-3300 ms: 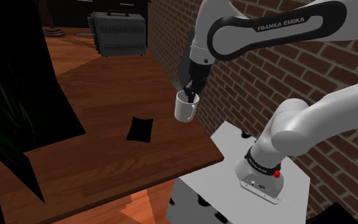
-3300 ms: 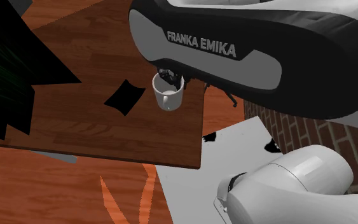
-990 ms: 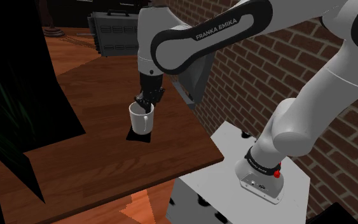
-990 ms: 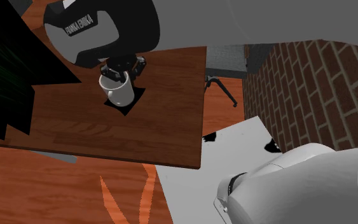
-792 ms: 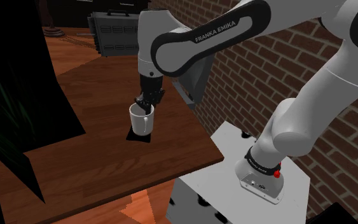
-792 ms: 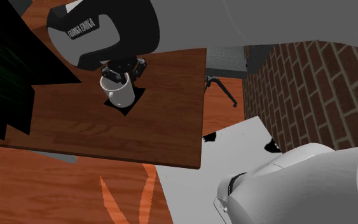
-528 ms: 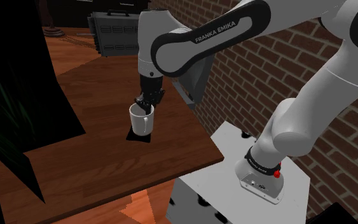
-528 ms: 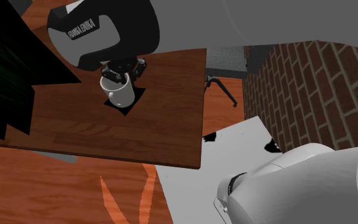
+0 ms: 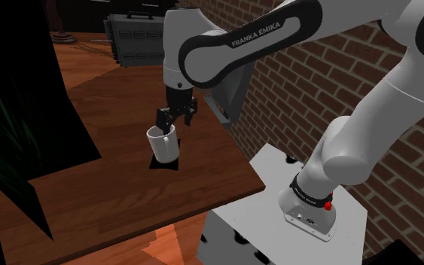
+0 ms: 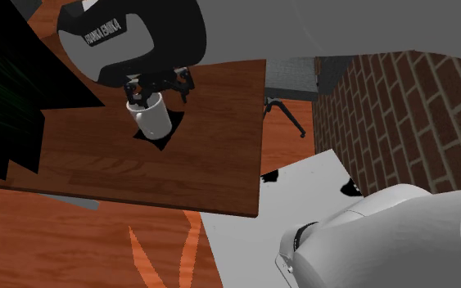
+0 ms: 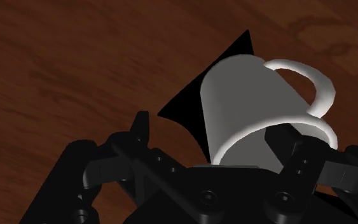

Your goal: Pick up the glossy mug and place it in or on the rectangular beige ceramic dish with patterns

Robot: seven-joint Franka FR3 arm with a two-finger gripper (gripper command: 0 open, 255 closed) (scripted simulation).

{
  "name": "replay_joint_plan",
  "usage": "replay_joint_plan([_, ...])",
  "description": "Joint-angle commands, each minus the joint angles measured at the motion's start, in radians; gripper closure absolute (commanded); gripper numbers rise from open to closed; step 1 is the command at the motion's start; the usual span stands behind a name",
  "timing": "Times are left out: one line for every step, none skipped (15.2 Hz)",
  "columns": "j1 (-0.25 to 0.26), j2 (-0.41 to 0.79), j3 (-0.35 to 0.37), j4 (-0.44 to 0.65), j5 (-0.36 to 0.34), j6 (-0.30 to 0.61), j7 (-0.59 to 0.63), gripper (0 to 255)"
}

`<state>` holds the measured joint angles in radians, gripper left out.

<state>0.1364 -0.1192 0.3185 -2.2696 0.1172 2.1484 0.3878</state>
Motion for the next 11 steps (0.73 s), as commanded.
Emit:
replay_joint_plan([-0.001,-0.024,-0.004,0.029,0.004,-0.053,-0.003,0])
replay_joint_plan([-0.002,-0.037,-0.007,0.051,0.006,-0.087,-0.005,0])
replay_joint_plan([-0.003,-0.046,-0.009,0.069,0.007,-0.114,-0.006,0])
replay_joint_plan([-0.003,-0.046,-0.009,0.069,0.007,-0.114,-0.006,0])
replay_joint_plan([-0.003,-0.046,-0.009,0.069,0.007,-0.114,-0.006,0])
replay_joint_plan([-0.003,-0.046,-0.009,0.069,0.007,-0.114,-0.006,0])
replay_joint_plan([-0.003,-0.046,-0.009,0.069,0.007,-0.114,-0.006,0])
replay_joint_plan([-0.003,-0.046,-0.009,0.069,0.007,-0.114,-0.006,0])
replay_joint_plan([-0.003,-0.045,-0.009,0.069,0.007,-0.114,-0.006,0])
replay_joint_plan([-0.003,-0.045,-0.009,0.069,0.007,-0.114,-0.006,0])
replay_joint_plan([-0.003,-0.045,-0.009,0.069,0.007,-0.114,-0.006,0])
